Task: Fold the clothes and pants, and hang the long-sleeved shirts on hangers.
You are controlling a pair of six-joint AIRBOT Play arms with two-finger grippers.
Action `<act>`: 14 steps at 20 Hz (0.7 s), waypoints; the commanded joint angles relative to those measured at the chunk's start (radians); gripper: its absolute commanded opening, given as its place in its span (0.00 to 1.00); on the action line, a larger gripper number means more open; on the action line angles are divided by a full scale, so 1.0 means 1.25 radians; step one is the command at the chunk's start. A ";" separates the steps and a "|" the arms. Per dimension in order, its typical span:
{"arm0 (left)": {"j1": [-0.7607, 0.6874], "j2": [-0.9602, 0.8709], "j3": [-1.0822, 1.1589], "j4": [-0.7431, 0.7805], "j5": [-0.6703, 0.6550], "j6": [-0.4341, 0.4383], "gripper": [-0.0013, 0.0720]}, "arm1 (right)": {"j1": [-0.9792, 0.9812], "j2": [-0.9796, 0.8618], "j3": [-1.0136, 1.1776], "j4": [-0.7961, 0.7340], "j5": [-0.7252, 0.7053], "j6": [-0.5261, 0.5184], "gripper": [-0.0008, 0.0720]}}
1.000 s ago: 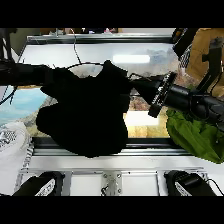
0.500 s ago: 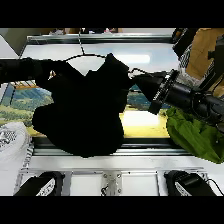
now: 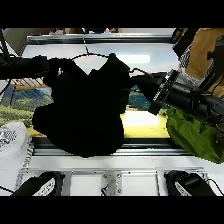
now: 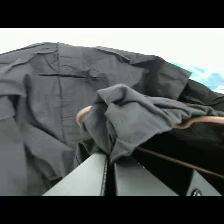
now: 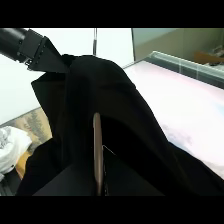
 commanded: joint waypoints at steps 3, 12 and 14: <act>-0.051 -0.004 0.001 -0.044 0.006 0.002 0.03 | 0.008 -0.016 0.001 0.045 0.037 0.000 0.02; -0.170 0.031 0.001 -0.042 0.087 0.002 0.03 | 0.035 -0.023 0.001 0.046 -0.012 -0.031 0.02; -0.173 0.052 0.001 -0.044 0.086 -0.009 0.03 | 0.035 -0.027 0.001 0.052 -0.017 -0.031 0.02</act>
